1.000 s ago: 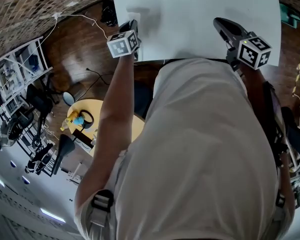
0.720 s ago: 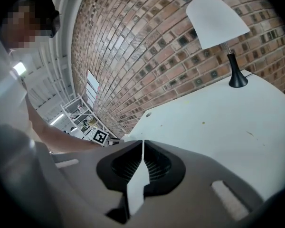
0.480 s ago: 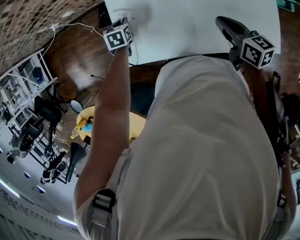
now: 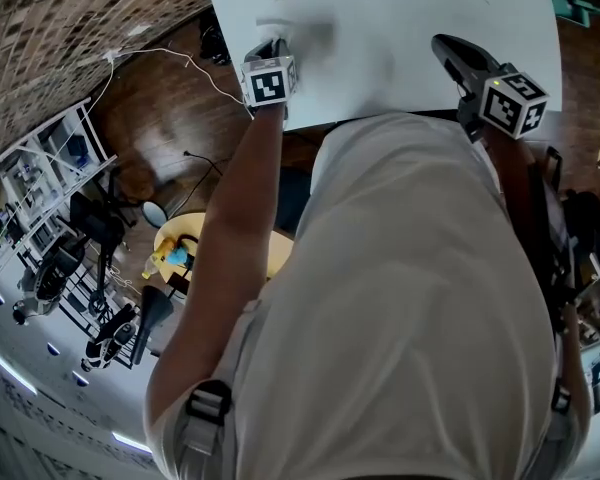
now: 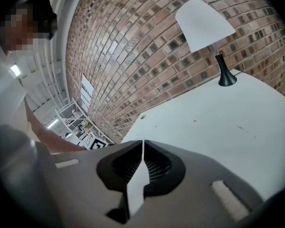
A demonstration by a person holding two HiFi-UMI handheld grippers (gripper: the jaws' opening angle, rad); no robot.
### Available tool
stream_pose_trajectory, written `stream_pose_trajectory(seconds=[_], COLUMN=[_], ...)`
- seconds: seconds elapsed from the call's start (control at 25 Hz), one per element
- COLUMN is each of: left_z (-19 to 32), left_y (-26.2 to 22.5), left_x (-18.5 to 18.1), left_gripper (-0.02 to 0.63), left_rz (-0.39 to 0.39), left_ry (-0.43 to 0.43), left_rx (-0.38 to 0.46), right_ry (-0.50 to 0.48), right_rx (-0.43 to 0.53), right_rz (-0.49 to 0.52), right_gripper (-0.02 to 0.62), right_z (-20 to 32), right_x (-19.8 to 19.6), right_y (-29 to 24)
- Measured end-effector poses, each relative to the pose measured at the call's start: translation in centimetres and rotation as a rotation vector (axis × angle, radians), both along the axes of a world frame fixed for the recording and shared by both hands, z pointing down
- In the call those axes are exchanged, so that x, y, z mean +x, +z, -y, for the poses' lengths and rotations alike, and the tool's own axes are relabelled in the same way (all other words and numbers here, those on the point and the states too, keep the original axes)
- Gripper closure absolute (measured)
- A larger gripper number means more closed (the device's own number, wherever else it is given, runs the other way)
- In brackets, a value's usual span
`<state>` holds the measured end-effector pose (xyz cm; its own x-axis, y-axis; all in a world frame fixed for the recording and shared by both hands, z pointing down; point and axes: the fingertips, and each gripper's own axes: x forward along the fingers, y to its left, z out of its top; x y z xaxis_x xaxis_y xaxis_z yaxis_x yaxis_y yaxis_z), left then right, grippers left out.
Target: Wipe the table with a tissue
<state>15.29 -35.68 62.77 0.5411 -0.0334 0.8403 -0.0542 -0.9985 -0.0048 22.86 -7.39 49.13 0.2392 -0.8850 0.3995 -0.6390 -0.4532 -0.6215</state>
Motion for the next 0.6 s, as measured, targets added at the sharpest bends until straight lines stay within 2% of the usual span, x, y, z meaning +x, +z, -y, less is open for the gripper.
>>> stream_pose_trajectory(seconds=[0.2,0.32,0.4,0.52,0.6], left_z=[-5.9,-6.1,-3.8,1.8,4.9], left_y=[-0.2,-0.6,-1.3,-2.5,-2.9], left_x=[0.8,1.7,2.1,1.9,1.1], left_gripper=[0.583,0.583,0.583,0.581,0.581], left_rz=[-0.002,-0.019,-0.061,-0.109,-0.113], left_ry=[0.039,0.017,-0.041,-0.148,-0.172], left_rx=[-0.127,-0.177,-0.162,-0.093,-0.035], right_ry=[-0.009,-0.011,-0.011,-0.004,0.003], right_rx=[-0.003,0.002,0.004,0.001,-0.003], right_rz=[0.002,0.003,0.002,0.003,0.009], right_gripper=[0.577,0.577,0.578,0.577,0.577], right_z=[0.2,0.5,0.7,0.7,0.3], right_x=[0.2,0.3,0.4,0.5,0.3], right_y=[-0.2,-0.3,-0.2,0.1,0.3])
